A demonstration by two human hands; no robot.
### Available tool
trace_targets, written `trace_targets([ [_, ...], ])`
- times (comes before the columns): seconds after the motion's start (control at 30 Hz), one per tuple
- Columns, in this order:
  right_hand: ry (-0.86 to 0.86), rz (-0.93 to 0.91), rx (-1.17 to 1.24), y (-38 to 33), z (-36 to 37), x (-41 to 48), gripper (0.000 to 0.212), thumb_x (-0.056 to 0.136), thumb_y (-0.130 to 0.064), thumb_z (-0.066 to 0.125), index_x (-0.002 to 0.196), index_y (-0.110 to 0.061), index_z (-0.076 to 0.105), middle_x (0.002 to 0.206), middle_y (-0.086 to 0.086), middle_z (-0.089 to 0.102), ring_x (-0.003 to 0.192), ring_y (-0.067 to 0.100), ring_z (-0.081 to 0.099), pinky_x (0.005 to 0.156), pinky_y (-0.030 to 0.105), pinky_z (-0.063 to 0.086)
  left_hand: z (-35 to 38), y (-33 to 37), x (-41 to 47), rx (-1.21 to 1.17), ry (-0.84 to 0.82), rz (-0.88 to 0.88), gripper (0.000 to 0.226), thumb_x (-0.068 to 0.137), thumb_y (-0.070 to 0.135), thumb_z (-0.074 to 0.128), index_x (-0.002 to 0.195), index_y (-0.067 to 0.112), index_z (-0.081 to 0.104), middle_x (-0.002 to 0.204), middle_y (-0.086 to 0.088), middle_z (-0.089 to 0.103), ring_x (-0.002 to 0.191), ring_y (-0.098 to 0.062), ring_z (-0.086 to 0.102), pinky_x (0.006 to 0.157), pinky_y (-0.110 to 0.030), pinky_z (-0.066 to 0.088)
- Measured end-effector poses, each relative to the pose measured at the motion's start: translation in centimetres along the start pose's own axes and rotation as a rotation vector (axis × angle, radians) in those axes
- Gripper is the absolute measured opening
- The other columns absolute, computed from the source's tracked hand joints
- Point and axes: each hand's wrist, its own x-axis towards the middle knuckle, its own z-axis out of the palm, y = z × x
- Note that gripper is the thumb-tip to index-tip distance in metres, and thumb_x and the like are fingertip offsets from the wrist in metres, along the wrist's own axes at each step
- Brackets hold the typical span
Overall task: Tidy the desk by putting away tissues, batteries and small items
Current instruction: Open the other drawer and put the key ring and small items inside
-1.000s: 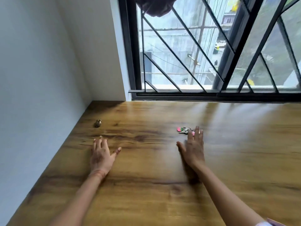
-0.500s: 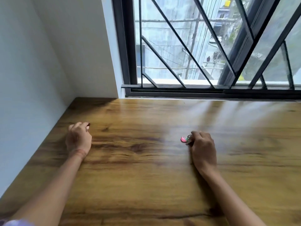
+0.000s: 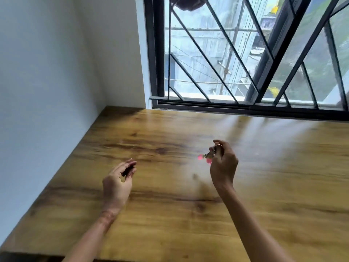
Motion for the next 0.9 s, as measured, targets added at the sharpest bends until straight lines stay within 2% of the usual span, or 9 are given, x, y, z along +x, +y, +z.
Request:
trace_targets([
  [0.07, -0.081, 0.079, 0.163, -1.4, -1.5, -2.7, 0.028, 0.093, 0.004, 0.039, 0.091, -0.014, 0.060, 0.067, 0.009, 0.060, 0.062, 0.026, 0.060, 0.058, 0.029, 0.048, -1.9, 1.1, -3.3, -0.026, -0.051, -0.033, 0.025, 0.076, -0.003, 0.069, 0.099, 0.006, 0.070, 0.103, 0.004, 0.063, 0.096, -0.012, 0.062, 0.086, 0.005, 0.035],
  [0.17, -0.170, 0.159, 0.253, -2.3, -3.9, -7.8, 0.036, 0.094, 0.002, 0.038, 0.085, -0.025, 0.059, 0.071, 0.011, 0.061, 0.067, 0.033, 0.065, 0.062, 0.039, 0.052, -4.4, 2.3, -8.3, -0.011, -0.011, -0.054, 0.025, 0.074, -0.003, 0.071, 0.097, 0.006, 0.071, 0.102, 0.001, 0.066, 0.096, -0.013, 0.063, 0.088, 0.003, 0.037],
  [0.27, -0.334, 0.263, 0.253, -2.9, -6.8, -13.8, 0.030, 0.096, -0.004, 0.042, 0.086, -0.024, 0.062, 0.075, 0.015, 0.064, 0.066, 0.032, 0.067, 0.061, 0.042, 0.052, -6.1, 3.4, -13.5, -0.029, 0.057, -0.093, 0.026, 0.074, -0.002, 0.071, 0.098, 0.008, 0.071, 0.103, -0.002, 0.068, 0.097, -0.011, 0.065, 0.090, -0.010, 0.044],
  [0.37, -0.568, 0.368, 0.253, -3.0, -9.5, -20.2, 0.022, 0.096, -0.007, 0.043, 0.088, -0.015, 0.062, 0.077, 0.016, 0.065, 0.059, 0.024, 0.067, 0.059, 0.039, 0.055, -7.2, 3.9, -19.2, -0.031, 0.053, -0.121, 0.026, 0.073, -0.001, 0.072, 0.097, 0.010, 0.072, 0.102, 0.003, 0.066, 0.099, -0.003, 0.059, 0.092, -0.009, 0.042],
  [0.47, -0.739, 0.463, 0.073, -2.0, -11.5, -26.0, 0.020, 0.096, -0.011, 0.044, 0.089, -0.014, 0.062, 0.073, 0.009, 0.066, 0.051, 0.016, 0.063, 0.045, 0.024, 0.049, -7.8, 3.0, -24.2, -0.042, -0.119, -0.276, 0.023, 0.072, 0.000, 0.074, 0.092, 0.012, 0.074, 0.101, 0.002, 0.070, 0.094, -0.001, 0.063, 0.086, 0.003, 0.036],
  [0.53, -0.829, 0.558, 0.013, -1.1, -12.2, -29.2, 0.019, 0.096, -0.012, 0.042, 0.091, -0.010, 0.061, 0.064, 0.009, 0.059, 0.041, 0.016, 0.057, 0.035, 0.020, 0.041, -8.1, 2.1, -27.1, 0.000, -0.233, -0.387, 0.022, 0.071, 0.001, 0.075, 0.089, 0.013, 0.075, 0.100, -0.001, 0.072, 0.093, -0.008, 0.065, 0.080, 0.007, 0.034],
  [0.67, -0.909, 0.594, -0.187, 0.5, -12.6, -32.7, 0.023, 0.096, -0.011, 0.039, 0.079, -0.010, 0.054, 0.063, 0.003, 0.051, 0.037, 0.003, 0.048, 0.033, 0.016, 0.038, -9.0, 0.8, -30.5, 0.084, -0.349, -0.447, 0.020, 0.071, 0.002, 0.075, 0.089, 0.009, 0.075, 0.097, -0.004, 0.073, 0.089, -0.008, 0.063, 0.074, 0.006, 0.034],
  [0.8, -0.906, 0.611, -0.300, 1.2, -12.2, -34.1, 0.020, 0.096, -0.013, 0.040, 0.079, -0.010, 0.049, 0.068, 0.004, 0.056, 0.047, 0.009, 0.052, 0.037, 0.017, 0.044, -9.2, 0.5, -30.9, 0.169, -0.372, -0.431, 0.019, 0.070, -0.001, 0.074, 0.088, 0.004, 0.075, 0.094, -0.012, 0.073, 0.090, -0.020, 0.067, 0.076, -0.017, 0.042],
  [0.9, -0.878, 0.618, -0.284, 1.1, -12.0, -34.4, 0.018, 0.097, -0.013, 0.039, 0.083, -0.010, 0.049, 0.071, 0.005, 0.059, 0.048, 0.009, 0.055, 0.039, 0.019, 0.046, -9.1, 0.5, -30.9, 0.219, -0.421, -0.379, 0.022, 0.066, -0.005, 0.074, 0.088, -0.002, 0.073, 0.093, -0.018, 0.072, 0.088, -0.027, 0.068, 0.076, -0.024, 0.043],
])
